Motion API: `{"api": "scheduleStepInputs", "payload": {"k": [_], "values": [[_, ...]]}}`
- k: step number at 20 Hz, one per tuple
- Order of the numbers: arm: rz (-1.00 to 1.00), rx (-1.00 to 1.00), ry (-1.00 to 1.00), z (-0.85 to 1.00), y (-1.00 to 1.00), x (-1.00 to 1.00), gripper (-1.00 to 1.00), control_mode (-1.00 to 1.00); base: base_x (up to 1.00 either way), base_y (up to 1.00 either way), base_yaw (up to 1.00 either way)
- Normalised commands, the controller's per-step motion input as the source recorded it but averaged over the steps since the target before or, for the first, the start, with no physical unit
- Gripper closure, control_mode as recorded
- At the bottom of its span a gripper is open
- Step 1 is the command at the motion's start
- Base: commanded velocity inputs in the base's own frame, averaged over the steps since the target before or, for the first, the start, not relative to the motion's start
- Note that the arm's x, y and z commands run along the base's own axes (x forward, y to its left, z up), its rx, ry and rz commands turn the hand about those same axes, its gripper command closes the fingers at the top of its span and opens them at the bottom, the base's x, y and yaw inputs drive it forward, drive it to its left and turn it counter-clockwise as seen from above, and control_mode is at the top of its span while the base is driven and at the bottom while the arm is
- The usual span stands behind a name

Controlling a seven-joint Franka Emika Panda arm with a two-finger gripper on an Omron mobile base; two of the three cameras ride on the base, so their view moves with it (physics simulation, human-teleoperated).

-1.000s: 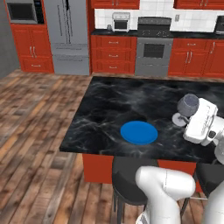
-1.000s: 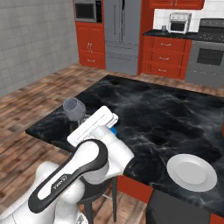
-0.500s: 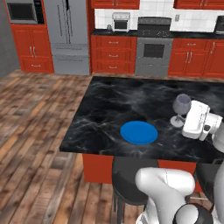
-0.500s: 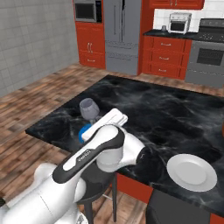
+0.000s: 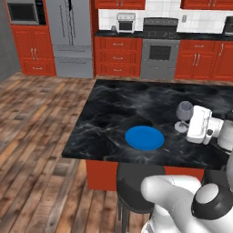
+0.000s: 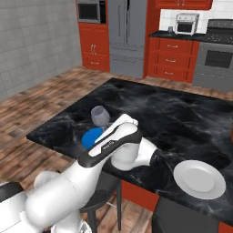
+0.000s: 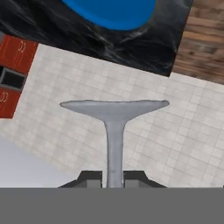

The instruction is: Retrieve the wine glasses from the counter and place one next to each plate.

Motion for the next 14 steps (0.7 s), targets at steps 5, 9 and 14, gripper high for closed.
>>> {"api": "scheduleStepInputs", "payload": {"k": [5,9,14], "values": [[0.0,-0.02,0.01,-0.31,-0.03,0.45,1.0,-1.0,0.0,0.0,0.0],[0.05,0.0,0.08,-0.25,-0.21,0.21,1.0,-1.0,0.0,0.0,0.0],[0.04,0.0,0.14,-0.22,-0.2,0.16,1.0,-1.0,0.0,0.0,0.0]]}}
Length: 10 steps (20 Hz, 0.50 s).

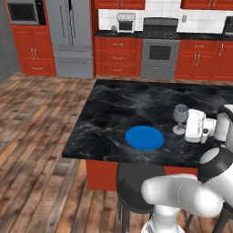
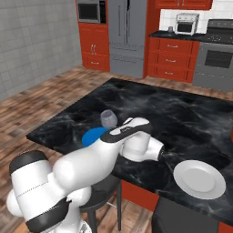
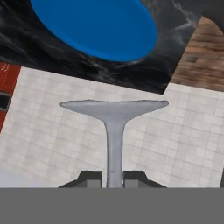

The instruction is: Retrieve the wine glasses from the counter and place one next to each plate.

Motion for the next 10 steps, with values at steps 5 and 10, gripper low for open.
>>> {"api": "scheduleStepInputs", "payload": {"k": [5,10], "values": [[0.02,0.0,0.1,-0.24,-0.08,0.17,1.0,-1.0,0.0,0.0,0.0],[0.04,0.0,0.02,-0.22,-0.12,0.06,1.0,-1.0,0.0,0.0,0.0]]}}
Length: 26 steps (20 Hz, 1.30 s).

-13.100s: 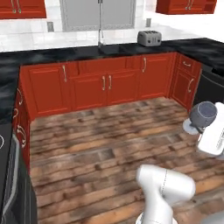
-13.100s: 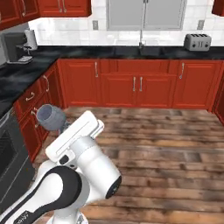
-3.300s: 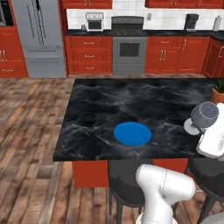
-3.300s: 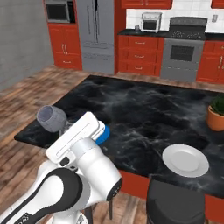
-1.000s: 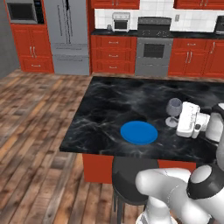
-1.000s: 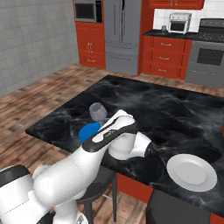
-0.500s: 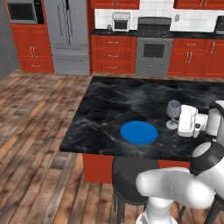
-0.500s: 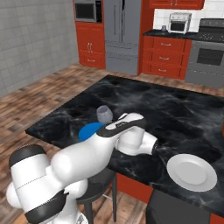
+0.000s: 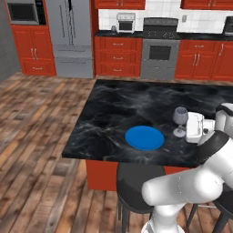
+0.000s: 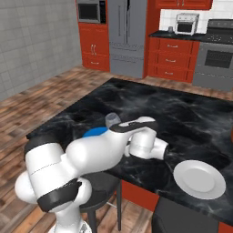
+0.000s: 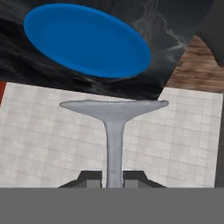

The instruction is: Retrieve the wine glasses from the counter and place one next to each plate.

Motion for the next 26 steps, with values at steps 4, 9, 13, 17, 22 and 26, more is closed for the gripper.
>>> {"api": "scheduleStepInputs", "payload": {"k": [4,9,13,17,22,26], "values": [[0.02,0.0,0.0,-0.15,-0.05,0.02,1.0,-1.0,0.0,0.0,0.0],[0.0,0.0,0.03,-0.2,0.0,0.04,1.0,-1.0,0.0,0.0,0.0],[0.0,0.0,0.08,-0.25,0.0,0.08,1.0,-1.0,0.0,0.0,0.0],[0.0,0.0,0.08,-0.28,0.0,0.14,1.0,-1.0,0.0,0.0,0.0],[0.0,0.0,0.08,-0.32,0.0,0.21,1.0,-1.0,0.0,0.0,0.0],[0.0,0.0,0.04,-0.32,0.0,0.19,1.0,-1.0,0.0,0.0,0.0]]}}
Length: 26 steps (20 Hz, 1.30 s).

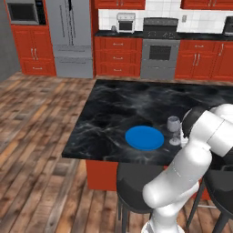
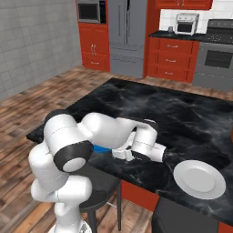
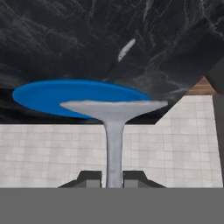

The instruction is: Retrieve the wine glasses from the counter and place one next to each plate.

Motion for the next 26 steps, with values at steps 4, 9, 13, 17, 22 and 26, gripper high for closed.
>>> {"api": "scheduleStepInputs", "payload": {"k": [4,9,13,17,22,26], "values": [[0.01,0.0,0.01,-0.3,-0.06,0.07,1.0,-1.0,0.0,0.0,0.0],[0.02,0.01,-0.06,-0.22,-0.19,0.01,1.0,-1.0,0.0,0.0,0.0],[0.02,0.0,-0.13,-0.18,-0.07,0.02,1.0,-1.0,0.0,0.0,0.0],[0.02,0.0,-0.13,-0.17,0.0,0.21,1.0,-1.0,0.0,0.0,0.0],[0.01,0.01,-0.06,-0.08,0.0,0.35,1.0,-1.0,0.0,0.0,0.0],[0.01,0.01,-0.02,-0.09,0.0,0.42,1.0,-1.0,0.0,0.0,0.0]]}}
